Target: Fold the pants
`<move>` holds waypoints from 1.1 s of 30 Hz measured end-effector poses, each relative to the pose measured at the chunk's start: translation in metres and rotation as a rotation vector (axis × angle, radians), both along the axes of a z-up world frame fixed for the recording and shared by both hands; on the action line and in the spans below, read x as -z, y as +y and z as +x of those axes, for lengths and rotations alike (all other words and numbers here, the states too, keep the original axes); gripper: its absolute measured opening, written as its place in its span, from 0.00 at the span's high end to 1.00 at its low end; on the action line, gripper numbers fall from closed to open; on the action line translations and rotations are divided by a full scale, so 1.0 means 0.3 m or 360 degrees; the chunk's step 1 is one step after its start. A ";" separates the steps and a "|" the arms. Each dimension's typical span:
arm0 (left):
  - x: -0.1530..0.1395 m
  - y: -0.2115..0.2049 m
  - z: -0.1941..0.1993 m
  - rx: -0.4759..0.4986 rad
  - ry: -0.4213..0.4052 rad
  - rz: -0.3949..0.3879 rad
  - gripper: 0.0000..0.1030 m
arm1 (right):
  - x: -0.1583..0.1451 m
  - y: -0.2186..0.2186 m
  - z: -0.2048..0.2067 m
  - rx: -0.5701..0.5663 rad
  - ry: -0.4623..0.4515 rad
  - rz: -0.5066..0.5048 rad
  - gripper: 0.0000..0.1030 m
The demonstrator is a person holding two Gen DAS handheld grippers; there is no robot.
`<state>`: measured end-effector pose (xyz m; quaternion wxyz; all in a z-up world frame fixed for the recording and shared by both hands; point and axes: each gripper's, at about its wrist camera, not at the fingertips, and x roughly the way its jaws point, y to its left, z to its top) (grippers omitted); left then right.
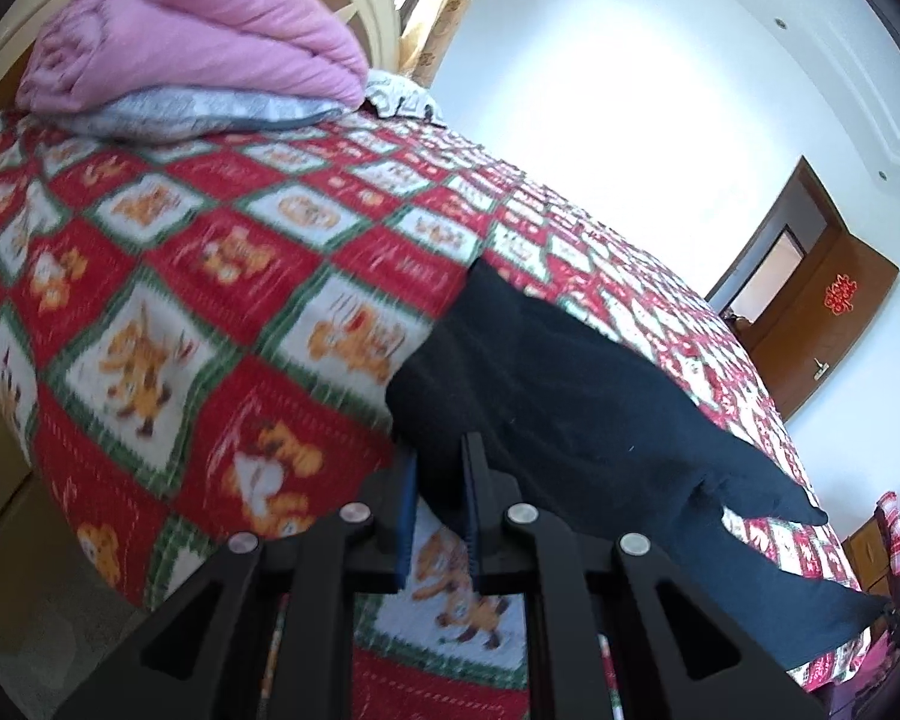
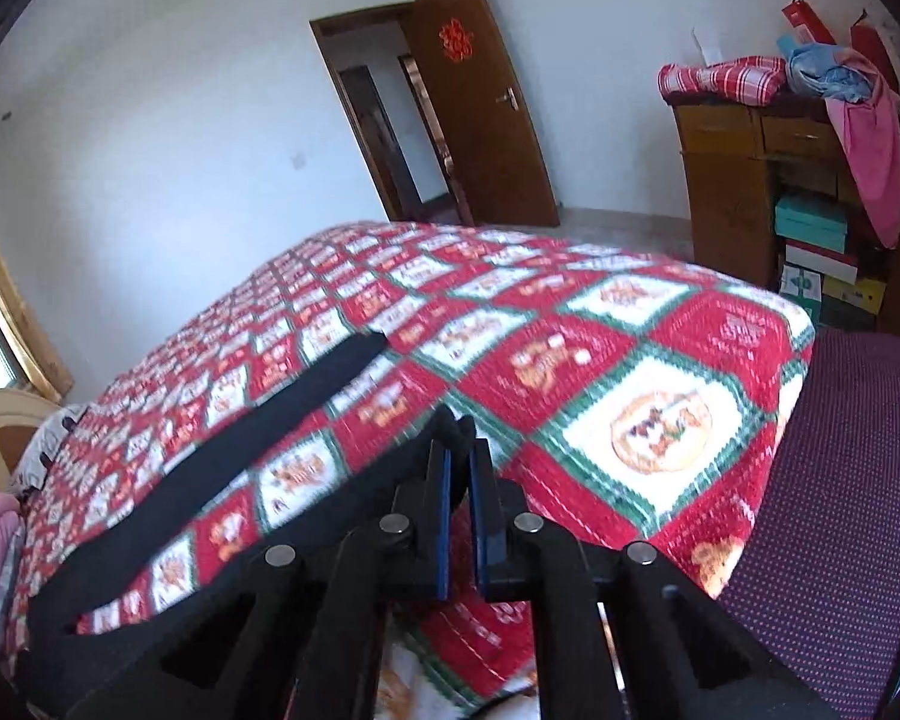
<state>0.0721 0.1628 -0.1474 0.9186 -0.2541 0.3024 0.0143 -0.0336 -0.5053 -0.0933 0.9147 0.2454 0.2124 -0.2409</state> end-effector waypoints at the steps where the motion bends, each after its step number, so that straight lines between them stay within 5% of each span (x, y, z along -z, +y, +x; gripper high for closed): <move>1: -0.014 -0.002 0.010 0.0012 -0.0007 0.0008 0.86 | -0.014 0.001 0.008 0.0002 -0.0012 -0.0006 0.95; 19: -0.138 -0.024 0.306 0.0144 0.0054 0.0037 0.86 | -0.180 -0.034 0.347 -0.0047 0.0004 -0.0038 0.96; 33: -0.077 -0.023 0.627 0.0172 0.0332 -0.0038 0.86 | -0.193 -0.121 0.816 -0.0042 0.0227 -0.0066 0.96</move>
